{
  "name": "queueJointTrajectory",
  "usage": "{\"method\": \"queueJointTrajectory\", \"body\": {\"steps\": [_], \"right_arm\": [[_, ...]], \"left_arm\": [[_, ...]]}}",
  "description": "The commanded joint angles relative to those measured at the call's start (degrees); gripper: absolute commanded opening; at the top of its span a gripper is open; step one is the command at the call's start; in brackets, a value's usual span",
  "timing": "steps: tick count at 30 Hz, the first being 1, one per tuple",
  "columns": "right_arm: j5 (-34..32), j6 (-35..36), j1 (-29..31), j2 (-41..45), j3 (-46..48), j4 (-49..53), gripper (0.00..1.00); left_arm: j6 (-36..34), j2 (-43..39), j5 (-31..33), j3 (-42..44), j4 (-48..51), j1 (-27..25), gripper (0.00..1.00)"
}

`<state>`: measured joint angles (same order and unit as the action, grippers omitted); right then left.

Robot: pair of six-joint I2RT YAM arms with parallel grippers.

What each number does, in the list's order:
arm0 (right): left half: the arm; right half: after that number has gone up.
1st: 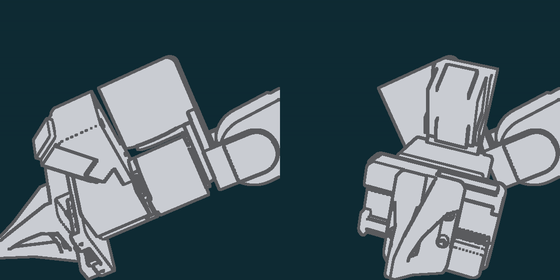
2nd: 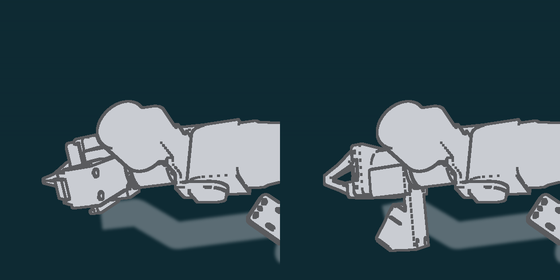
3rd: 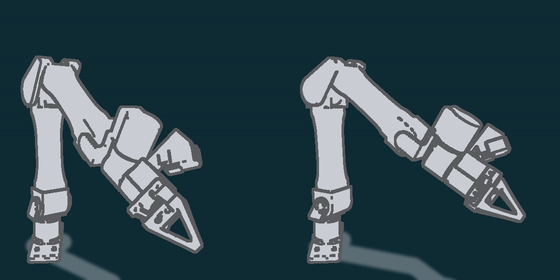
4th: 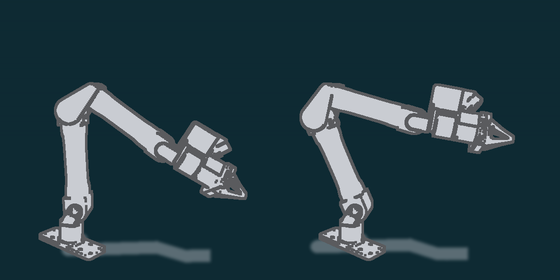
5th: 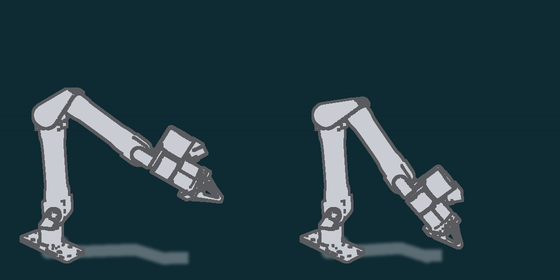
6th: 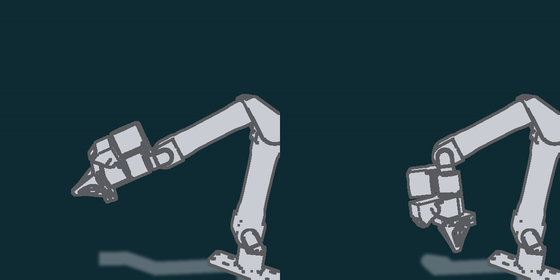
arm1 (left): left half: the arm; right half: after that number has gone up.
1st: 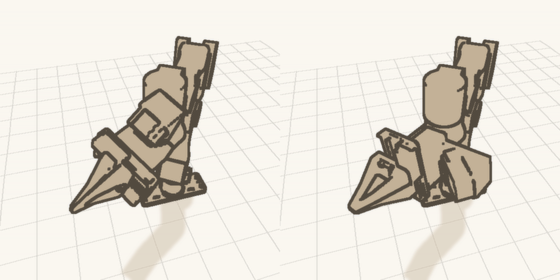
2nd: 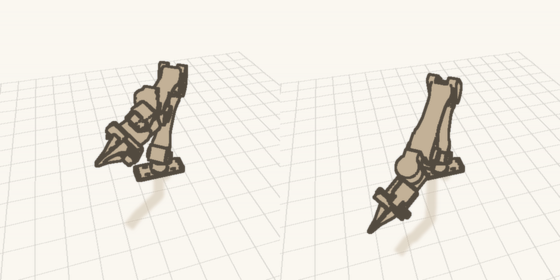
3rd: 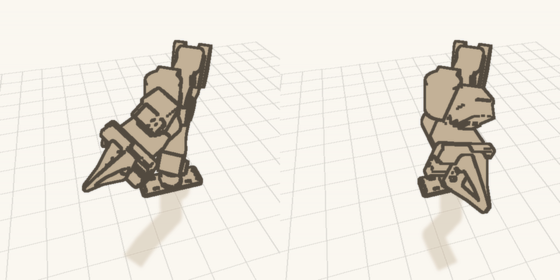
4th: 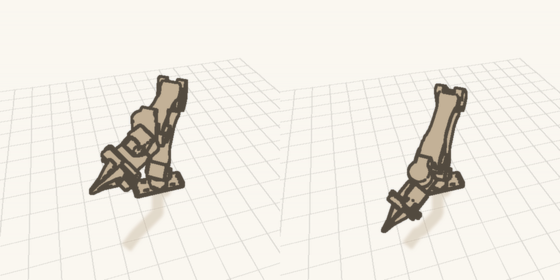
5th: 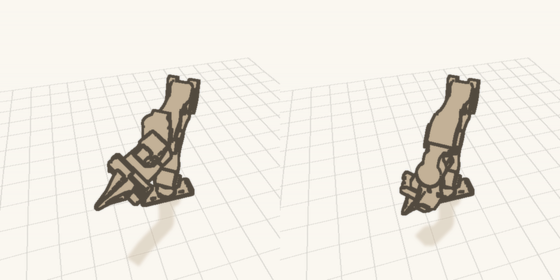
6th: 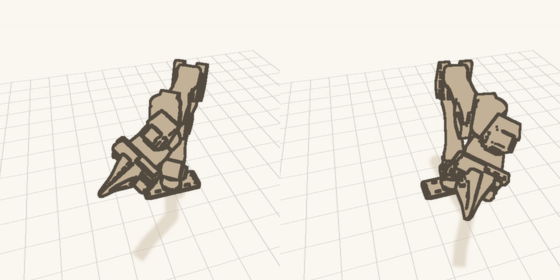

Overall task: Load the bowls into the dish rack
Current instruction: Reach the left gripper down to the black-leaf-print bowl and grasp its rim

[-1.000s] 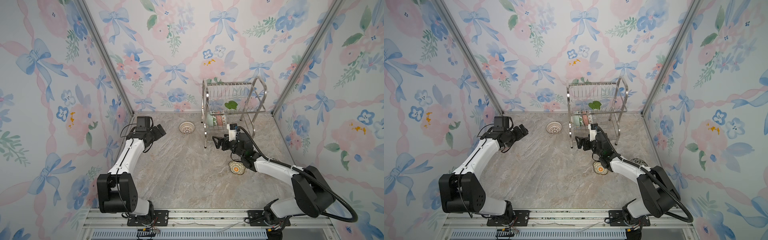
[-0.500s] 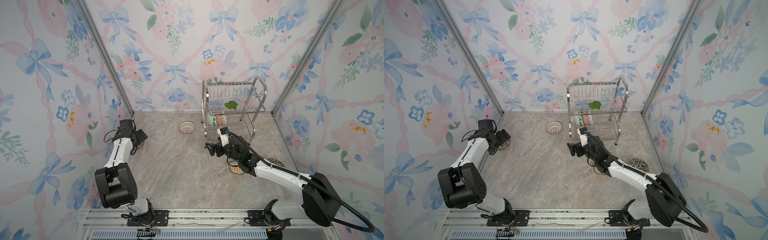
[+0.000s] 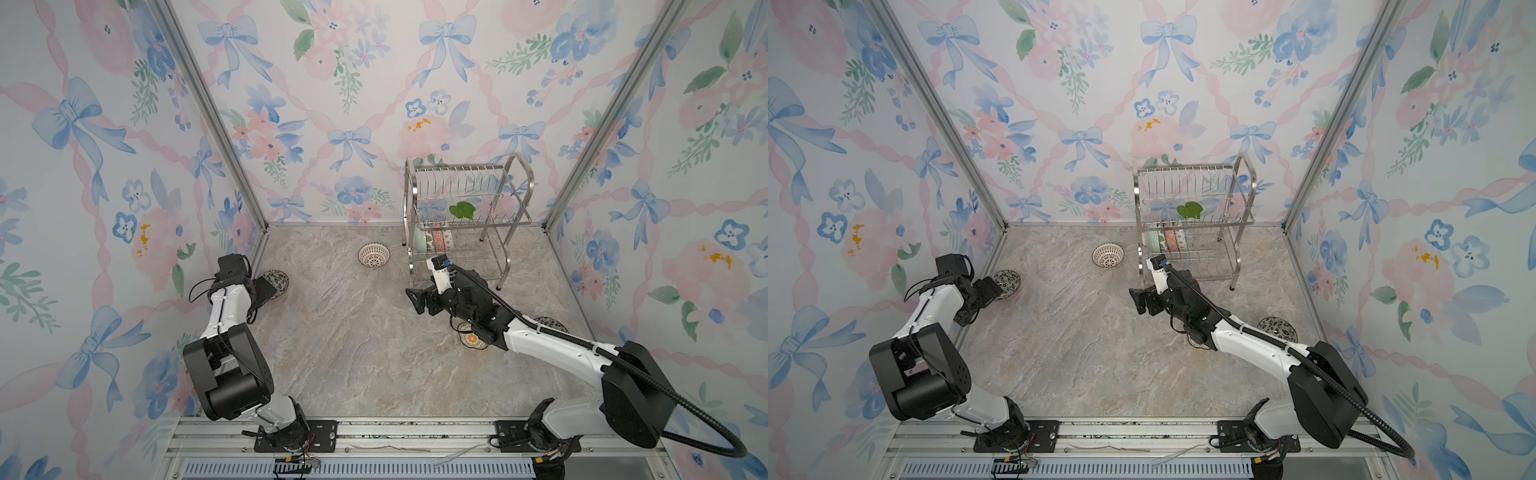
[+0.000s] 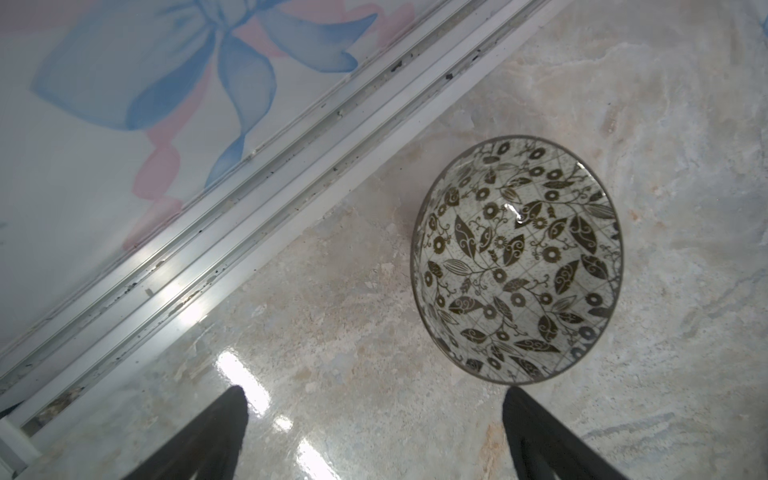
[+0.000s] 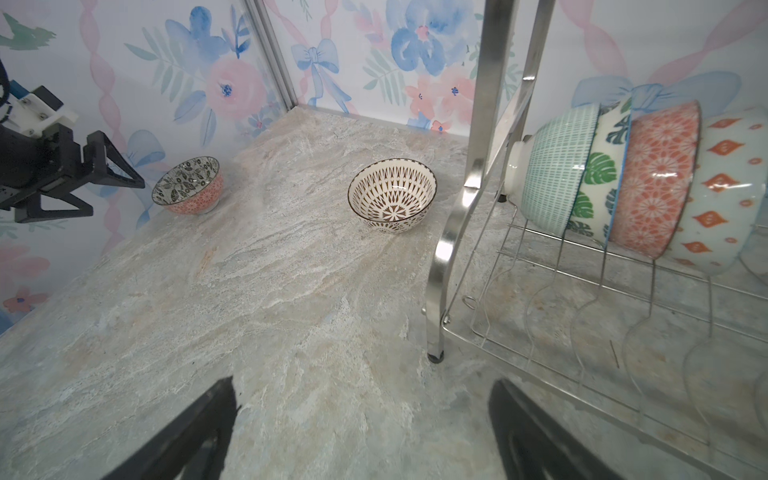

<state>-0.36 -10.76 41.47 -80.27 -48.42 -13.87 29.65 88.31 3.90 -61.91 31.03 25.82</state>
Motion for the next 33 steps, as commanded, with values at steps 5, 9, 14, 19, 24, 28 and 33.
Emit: {"method": "queueJointTrajectory", "body": {"steps": [5,9,14,19,24,28,33], "right_arm": [[-1.9,1.5,0.6,1.0,-1.1,2.2,0.97],[-1.6,1.3,0.4,1.2,-1.0,2.3,0.96],[-0.9,0.5,-0.1,2.0,-0.1,1.6,0.97],[-0.3,-0.1,-1.1,2.8,0.7,1.2,0.96],[0.7,-1.1,-1.5,2.7,1.0,0.3,0.96],[1.2,-1.4,-1.8,1.6,0.9,0.1,0.97],[0.5,-0.9,-2.0,1.1,0.5,0.7,0.97]], "left_arm": [[0.2,3.3,-2.0,-0.9,0.8,0.1,0.93],[0.6,7.6,-2.3,-2.6,0.6,0.0,0.9],[1.5,10.9,-3.0,-4.0,-0.3,-0.2,0.87],[2.0,12.8,-3.7,-5.6,-1.1,-0.2,0.85],[1.9,14.6,-4.1,-6.9,-2.7,-0.5,0.78],[1.6,15.7,-4.0,-6.7,-3.8,-0.5,0.61],[0.9,15.4,-4.5,-6.0,-4.4,-0.5,0.29]]}}
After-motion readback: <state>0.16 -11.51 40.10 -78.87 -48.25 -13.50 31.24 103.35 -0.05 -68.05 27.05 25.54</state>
